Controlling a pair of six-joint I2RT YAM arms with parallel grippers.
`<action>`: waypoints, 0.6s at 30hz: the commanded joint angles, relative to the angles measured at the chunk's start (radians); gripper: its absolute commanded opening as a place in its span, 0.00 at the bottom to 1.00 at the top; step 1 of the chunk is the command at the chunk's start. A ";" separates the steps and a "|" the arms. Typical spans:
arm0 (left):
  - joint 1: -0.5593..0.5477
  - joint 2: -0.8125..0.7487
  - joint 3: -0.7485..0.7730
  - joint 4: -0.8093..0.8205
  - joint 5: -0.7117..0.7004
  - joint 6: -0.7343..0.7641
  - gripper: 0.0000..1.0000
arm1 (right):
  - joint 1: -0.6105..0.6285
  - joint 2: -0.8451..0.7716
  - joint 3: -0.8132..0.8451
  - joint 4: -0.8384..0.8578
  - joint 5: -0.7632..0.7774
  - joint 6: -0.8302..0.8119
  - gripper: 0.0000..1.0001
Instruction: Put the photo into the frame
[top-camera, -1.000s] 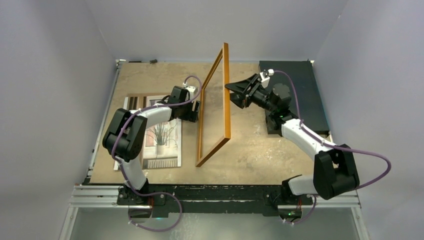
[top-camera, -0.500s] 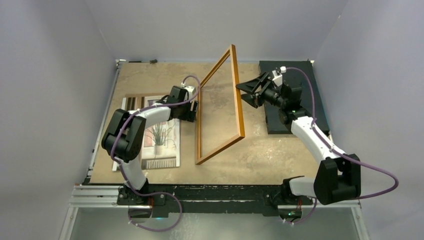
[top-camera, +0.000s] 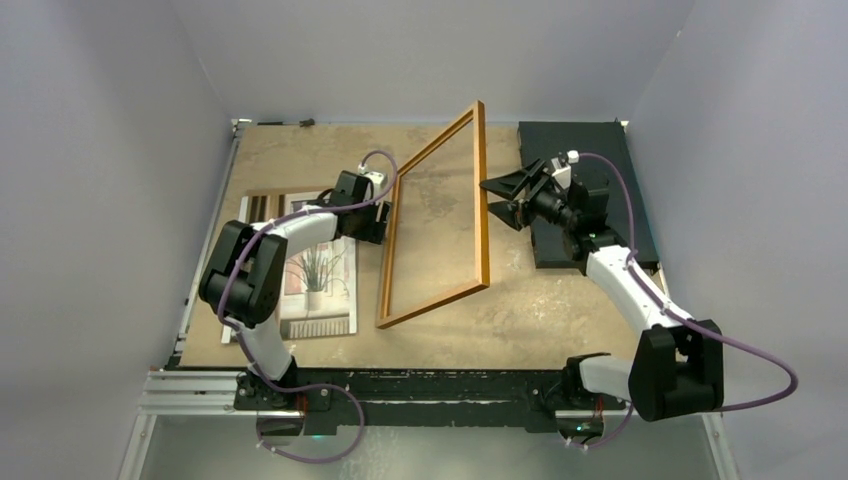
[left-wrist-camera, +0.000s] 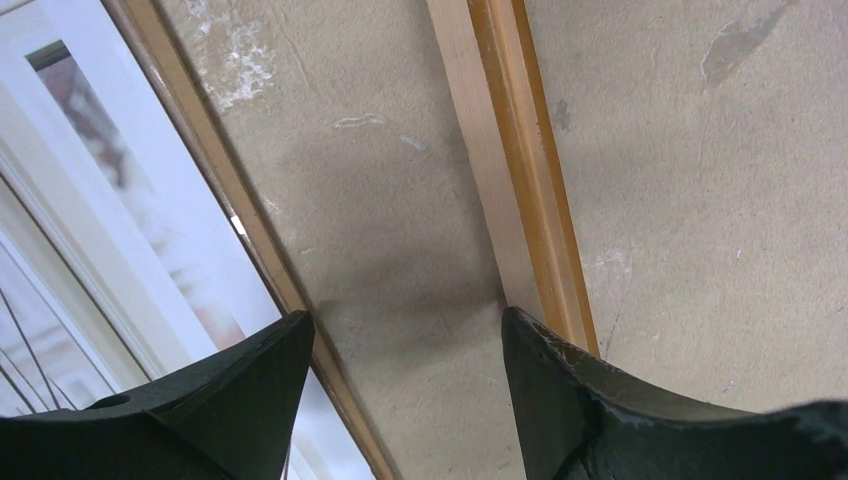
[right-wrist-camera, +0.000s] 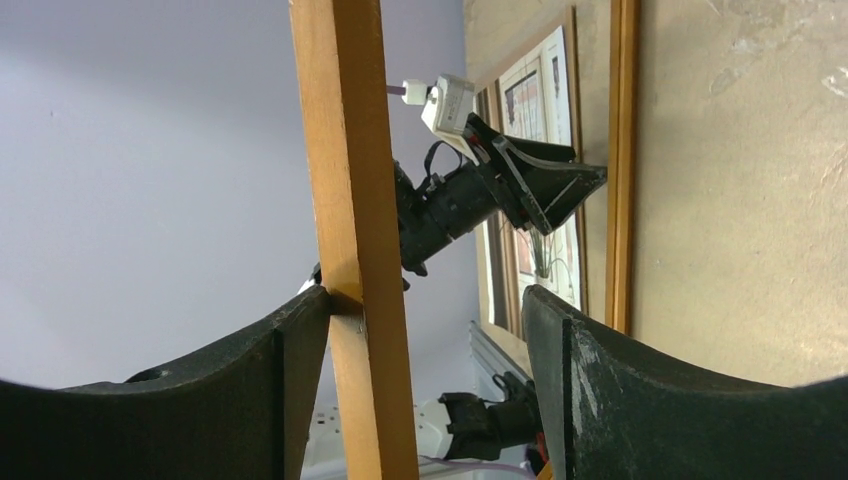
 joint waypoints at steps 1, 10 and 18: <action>-0.004 -0.038 0.002 0.004 0.026 0.010 0.67 | 0.006 -0.014 -0.061 0.018 -0.032 0.049 0.72; -0.004 0.014 -0.039 0.025 0.029 0.037 0.59 | -0.006 -0.064 -0.208 0.226 -0.029 0.219 0.73; -0.003 0.044 -0.057 0.034 0.032 0.044 0.52 | -0.013 -0.039 -0.243 0.295 -0.035 0.256 0.74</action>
